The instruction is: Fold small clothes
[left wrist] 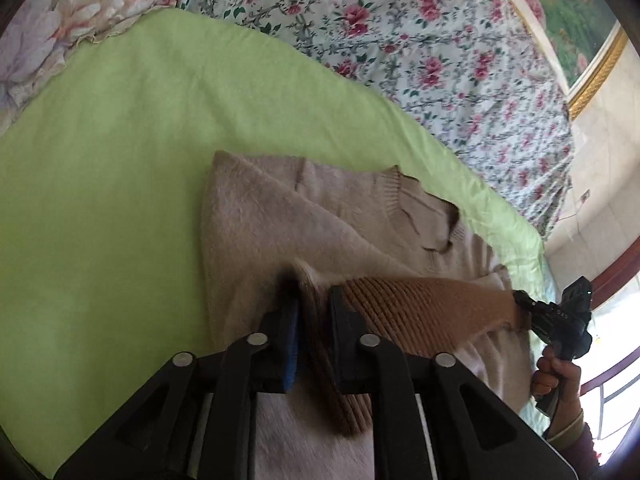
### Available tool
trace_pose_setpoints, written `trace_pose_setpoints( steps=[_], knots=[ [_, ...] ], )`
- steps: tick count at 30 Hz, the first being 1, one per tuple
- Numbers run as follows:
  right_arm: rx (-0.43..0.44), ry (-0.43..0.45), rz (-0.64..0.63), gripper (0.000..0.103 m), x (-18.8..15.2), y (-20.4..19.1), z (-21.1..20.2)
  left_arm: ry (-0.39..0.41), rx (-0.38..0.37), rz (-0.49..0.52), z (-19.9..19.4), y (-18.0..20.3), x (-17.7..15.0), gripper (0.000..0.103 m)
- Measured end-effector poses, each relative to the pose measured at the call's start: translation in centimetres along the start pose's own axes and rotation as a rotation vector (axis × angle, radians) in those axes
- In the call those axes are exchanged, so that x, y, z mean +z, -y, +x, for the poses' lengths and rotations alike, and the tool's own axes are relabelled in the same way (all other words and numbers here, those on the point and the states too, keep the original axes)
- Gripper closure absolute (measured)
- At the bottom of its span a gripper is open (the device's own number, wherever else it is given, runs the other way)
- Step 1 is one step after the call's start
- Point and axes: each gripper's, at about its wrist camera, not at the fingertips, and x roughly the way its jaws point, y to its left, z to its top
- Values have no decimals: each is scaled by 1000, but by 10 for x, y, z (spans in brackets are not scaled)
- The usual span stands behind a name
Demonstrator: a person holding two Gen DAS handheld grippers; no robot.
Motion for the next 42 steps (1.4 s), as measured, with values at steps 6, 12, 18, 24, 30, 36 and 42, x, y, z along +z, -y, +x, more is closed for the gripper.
trace_pose_setpoints(
  steps=[6,12,18,24,30,36,42],
  knots=[
    [104,6,-180,74,-44,-57,-29,-67,-97,139,-21,58,-58,78],
    [66,-292,-479,74,-83,-115,43,-173,-55,315,27,111,-75,78],
    [-123,-191,-333,75,-19,-64,68,-127,68,249,50,74,-4,82],
    [-160,-5,-122,75,9,-28,31,-33,126,85,36,25,36,80],
    [-98,-14,-136,74,-35,-42,-4,-8,74,49,0,26,-9,78],
    [-35,-31,-130,72,-92,-55,-36,-20,-2,15,-48,40,-87,75],
    [6,-39,-106,64,-133,-59,-54,-46,-43,-33,-77,54,-151,69]
  ],
)
